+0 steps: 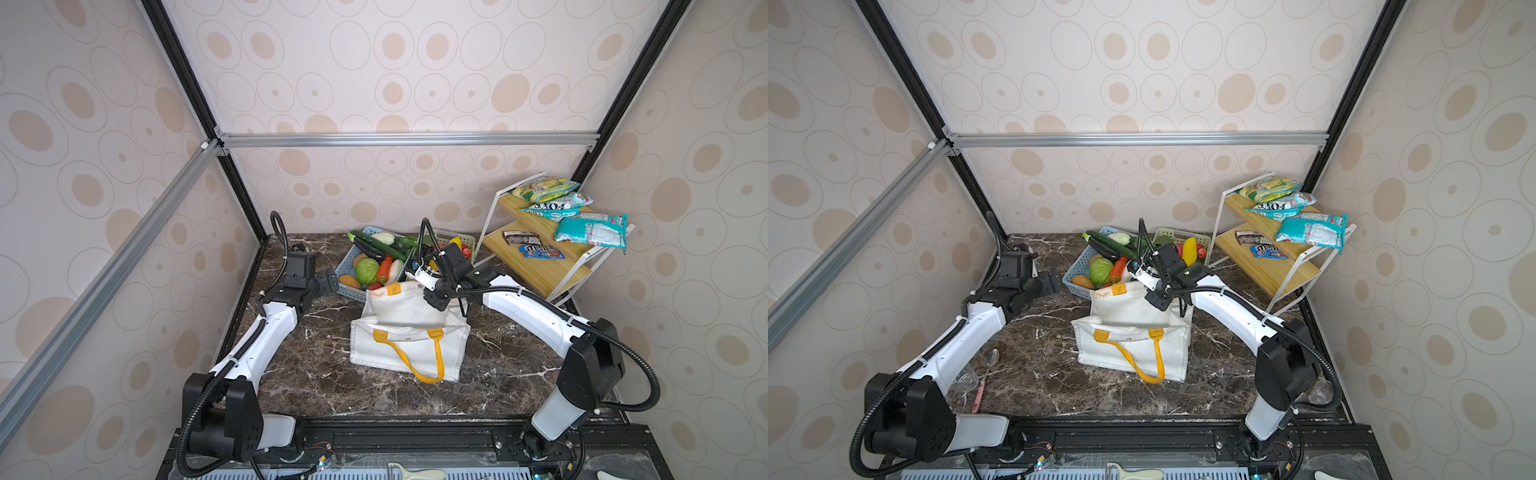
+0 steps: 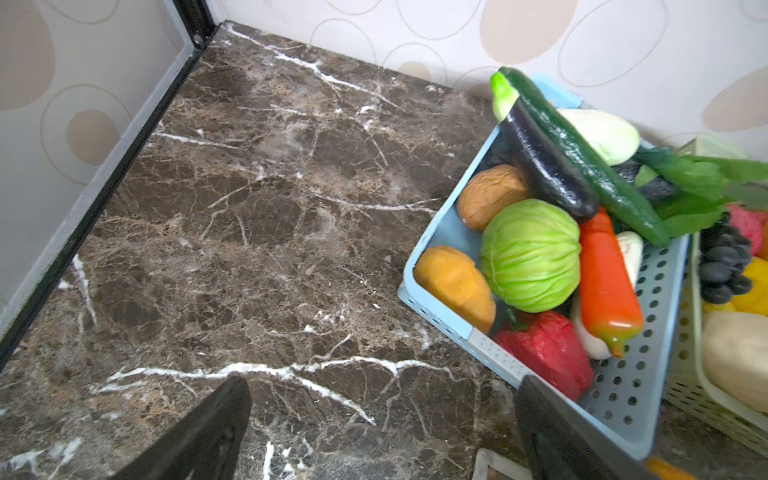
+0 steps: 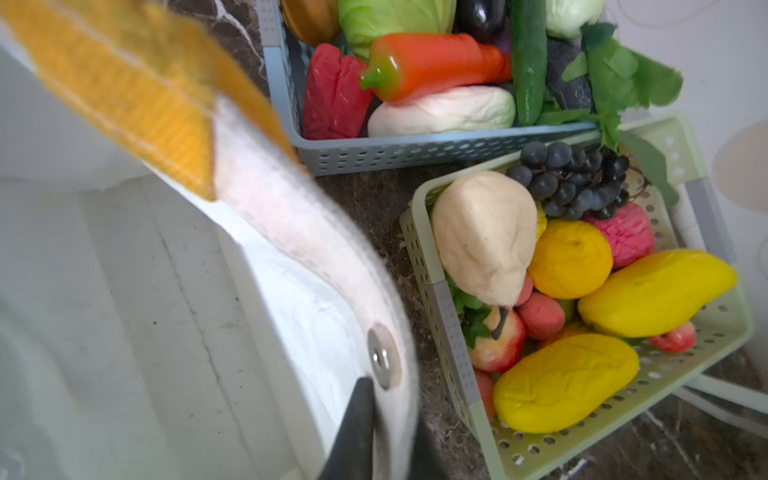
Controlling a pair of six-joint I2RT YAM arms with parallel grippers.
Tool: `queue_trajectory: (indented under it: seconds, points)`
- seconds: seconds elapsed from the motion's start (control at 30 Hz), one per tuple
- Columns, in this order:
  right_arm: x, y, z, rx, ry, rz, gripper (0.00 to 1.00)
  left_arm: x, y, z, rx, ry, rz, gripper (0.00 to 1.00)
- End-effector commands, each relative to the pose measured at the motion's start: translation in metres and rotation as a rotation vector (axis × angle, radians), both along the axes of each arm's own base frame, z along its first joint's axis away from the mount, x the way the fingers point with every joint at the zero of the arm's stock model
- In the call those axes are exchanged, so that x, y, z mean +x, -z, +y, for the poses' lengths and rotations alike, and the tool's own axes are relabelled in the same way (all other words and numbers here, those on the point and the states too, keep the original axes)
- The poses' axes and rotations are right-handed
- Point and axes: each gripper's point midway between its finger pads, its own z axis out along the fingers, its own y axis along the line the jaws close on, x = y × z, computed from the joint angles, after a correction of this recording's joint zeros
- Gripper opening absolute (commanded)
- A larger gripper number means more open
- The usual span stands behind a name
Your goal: Place the food into the grocery bag and tie it
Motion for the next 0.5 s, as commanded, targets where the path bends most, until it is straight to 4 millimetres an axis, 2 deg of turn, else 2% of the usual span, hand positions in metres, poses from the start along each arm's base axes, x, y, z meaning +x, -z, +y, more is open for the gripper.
queue_trajectory:
  seconds: [0.0,0.17,0.47]
  points:
    - [-0.013,-0.007,0.001,0.032,-0.013,0.037,0.01,0.001,-0.022,-0.008,-0.025,0.033,-0.026,0.99]
    - [-0.021,-0.023,0.014,0.157,0.020,0.099,0.00,0.001,-0.032,-0.009,-0.043,0.026,-0.040,0.99]
    - [-0.027,-0.051,0.042,0.464,0.192,0.271,0.00,0.006,-0.065,0.002,-0.016,-0.035,-0.065,0.99]
